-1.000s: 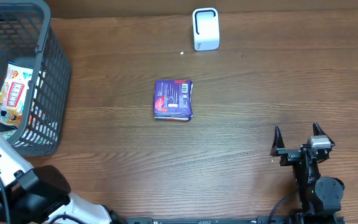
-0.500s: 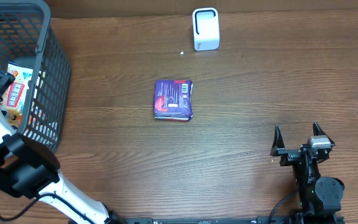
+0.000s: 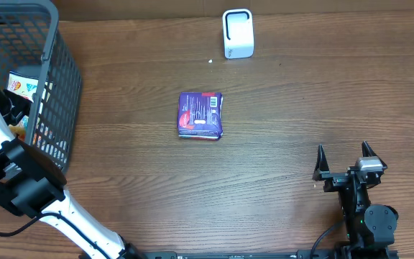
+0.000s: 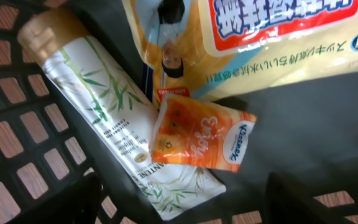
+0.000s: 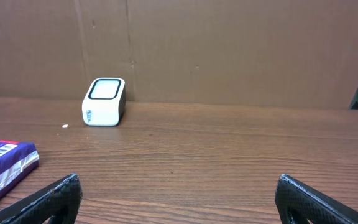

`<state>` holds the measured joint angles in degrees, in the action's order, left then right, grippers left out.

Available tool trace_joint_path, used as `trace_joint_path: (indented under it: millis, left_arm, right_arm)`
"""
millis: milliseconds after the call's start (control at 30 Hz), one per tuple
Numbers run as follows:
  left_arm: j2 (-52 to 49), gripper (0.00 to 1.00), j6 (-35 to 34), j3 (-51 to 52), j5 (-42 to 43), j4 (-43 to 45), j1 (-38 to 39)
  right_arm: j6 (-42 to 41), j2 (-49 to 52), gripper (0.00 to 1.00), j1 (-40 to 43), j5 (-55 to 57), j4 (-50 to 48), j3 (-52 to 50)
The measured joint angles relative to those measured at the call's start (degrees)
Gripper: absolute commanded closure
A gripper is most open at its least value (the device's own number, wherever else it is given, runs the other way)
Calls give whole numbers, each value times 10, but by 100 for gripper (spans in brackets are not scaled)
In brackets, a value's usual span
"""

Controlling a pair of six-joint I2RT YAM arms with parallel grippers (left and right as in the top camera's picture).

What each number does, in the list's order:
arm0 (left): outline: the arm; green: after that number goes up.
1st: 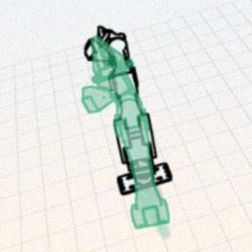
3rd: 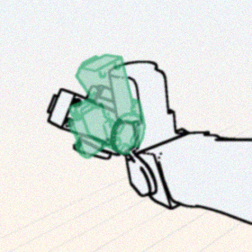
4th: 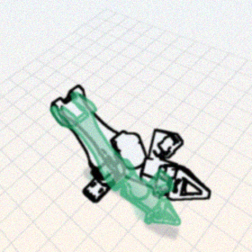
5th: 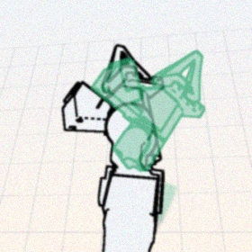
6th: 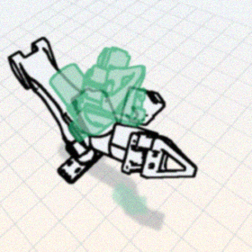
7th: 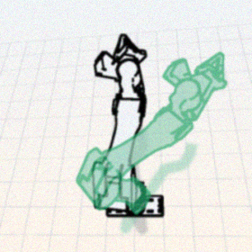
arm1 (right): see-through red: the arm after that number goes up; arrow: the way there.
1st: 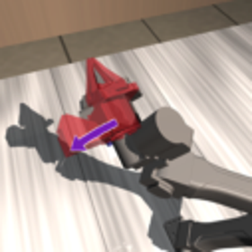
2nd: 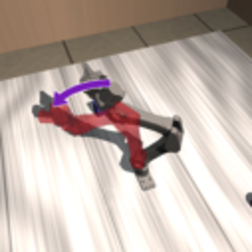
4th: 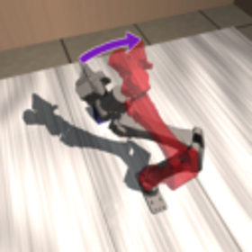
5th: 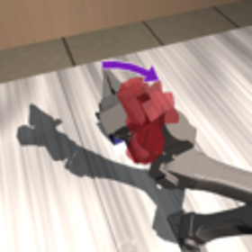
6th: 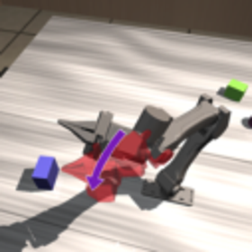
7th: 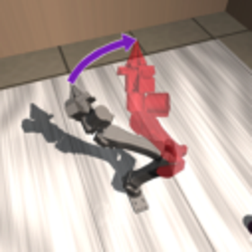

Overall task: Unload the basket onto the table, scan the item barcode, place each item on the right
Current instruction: 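Reach into the basket toward the orange Kleenex tissue pack with left gripper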

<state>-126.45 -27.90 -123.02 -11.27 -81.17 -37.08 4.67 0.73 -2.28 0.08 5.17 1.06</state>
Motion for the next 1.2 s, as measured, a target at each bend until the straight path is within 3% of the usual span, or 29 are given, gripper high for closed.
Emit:
trace_joint_path:
  millis: [367, 1200]
  left_arm:
    - [0, 36, 4, 19, 12, 9, 19]
    - [-2, 23, 4, 134, -28, 115, 21]
  right_arm:
    - [0, 0, 0, 0, 0, 0, 0]
    - [0, 0, 0, 0, 0, 0, 0]
